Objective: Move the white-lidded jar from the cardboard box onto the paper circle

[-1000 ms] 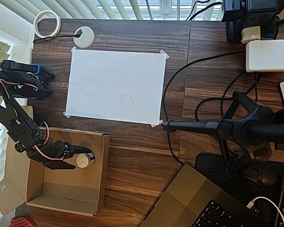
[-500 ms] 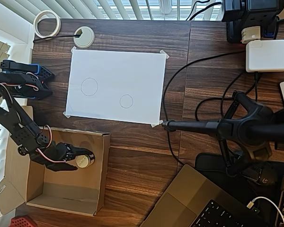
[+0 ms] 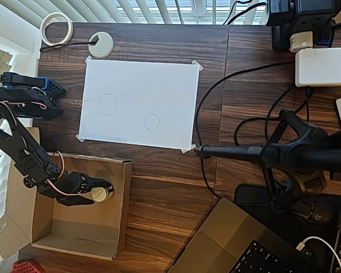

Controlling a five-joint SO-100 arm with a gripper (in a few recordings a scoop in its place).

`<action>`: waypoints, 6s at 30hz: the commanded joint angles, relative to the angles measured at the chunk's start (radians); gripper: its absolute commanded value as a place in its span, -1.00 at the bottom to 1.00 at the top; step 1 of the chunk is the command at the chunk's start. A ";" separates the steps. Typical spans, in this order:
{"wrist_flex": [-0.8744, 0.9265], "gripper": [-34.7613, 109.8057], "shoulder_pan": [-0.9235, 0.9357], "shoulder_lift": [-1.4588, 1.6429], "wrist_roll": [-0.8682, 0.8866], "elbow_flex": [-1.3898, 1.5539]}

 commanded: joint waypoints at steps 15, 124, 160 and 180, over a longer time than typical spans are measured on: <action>0.005 -0.10 -0.015 0.029 0.015 -0.075; -0.851 -0.44 -0.802 0.156 0.229 0.523; -0.859 -0.05 -0.773 0.161 0.181 0.546; -0.741 -0.03 -0.845 0.862 0.733 0.776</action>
